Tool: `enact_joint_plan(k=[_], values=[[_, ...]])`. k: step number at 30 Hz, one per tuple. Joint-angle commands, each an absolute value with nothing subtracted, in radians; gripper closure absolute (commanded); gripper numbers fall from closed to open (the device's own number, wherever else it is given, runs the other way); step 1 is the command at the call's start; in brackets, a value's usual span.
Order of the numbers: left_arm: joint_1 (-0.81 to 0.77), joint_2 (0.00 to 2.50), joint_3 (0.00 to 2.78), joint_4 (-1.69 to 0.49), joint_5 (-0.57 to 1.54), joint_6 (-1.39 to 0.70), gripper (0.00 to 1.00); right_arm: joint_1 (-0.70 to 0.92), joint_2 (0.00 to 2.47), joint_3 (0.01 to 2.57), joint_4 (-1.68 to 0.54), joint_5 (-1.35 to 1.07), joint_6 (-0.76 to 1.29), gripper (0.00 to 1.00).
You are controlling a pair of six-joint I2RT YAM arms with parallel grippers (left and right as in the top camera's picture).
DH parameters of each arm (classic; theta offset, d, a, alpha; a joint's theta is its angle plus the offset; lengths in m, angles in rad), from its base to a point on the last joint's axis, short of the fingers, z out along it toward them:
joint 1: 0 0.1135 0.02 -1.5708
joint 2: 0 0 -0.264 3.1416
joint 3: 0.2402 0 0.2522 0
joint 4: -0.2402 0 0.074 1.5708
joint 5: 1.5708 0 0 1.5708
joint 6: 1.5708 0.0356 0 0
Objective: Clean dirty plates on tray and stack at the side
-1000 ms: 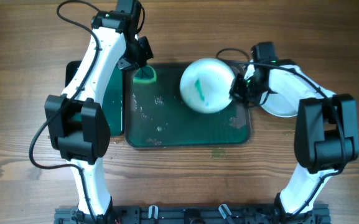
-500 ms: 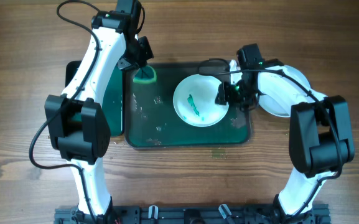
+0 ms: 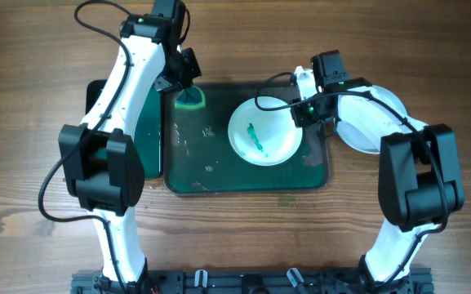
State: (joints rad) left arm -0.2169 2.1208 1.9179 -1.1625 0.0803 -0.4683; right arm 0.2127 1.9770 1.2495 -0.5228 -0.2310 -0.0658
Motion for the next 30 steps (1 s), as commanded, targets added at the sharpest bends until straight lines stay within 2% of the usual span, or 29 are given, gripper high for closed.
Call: enact_joint_plan(k=[1,5,8,14,19,30], values=[[-0.219,2.124,1.932,-1.159,0.089,-0.449,0.96,0.21,2.001,1.245,-0.57,-0.223,-0.036,0.96],[-0.22,2.124,1.932,-1.159,0.089,-0.45,0.96,0.21,2.0,1.254,-0.689,-0.318,0.062,0.96],[-0.231,2.124,1.932,-1.151,0.089,-0.45,0.96,0.21,2.0,1.259,-0.736,-0.37,0.312,0.96],[-0.286,2.125,1.932,-1.133,0.089,-0.449,0.96,0.214,2.006,1.254,-0.63,-0.42,0.456,0.96],[-0.344,2.129,1.93,-1.133,0.089,-0.448,0.96,0.224,2.014,1.251,-0.537,-0.42,0.482,0.96],[-0.395,2.23,1.929,-1.13,0.13,-0.395,0.96,0.236,2.056,1.251,-0.504,-0.466,0.458,0.96]])
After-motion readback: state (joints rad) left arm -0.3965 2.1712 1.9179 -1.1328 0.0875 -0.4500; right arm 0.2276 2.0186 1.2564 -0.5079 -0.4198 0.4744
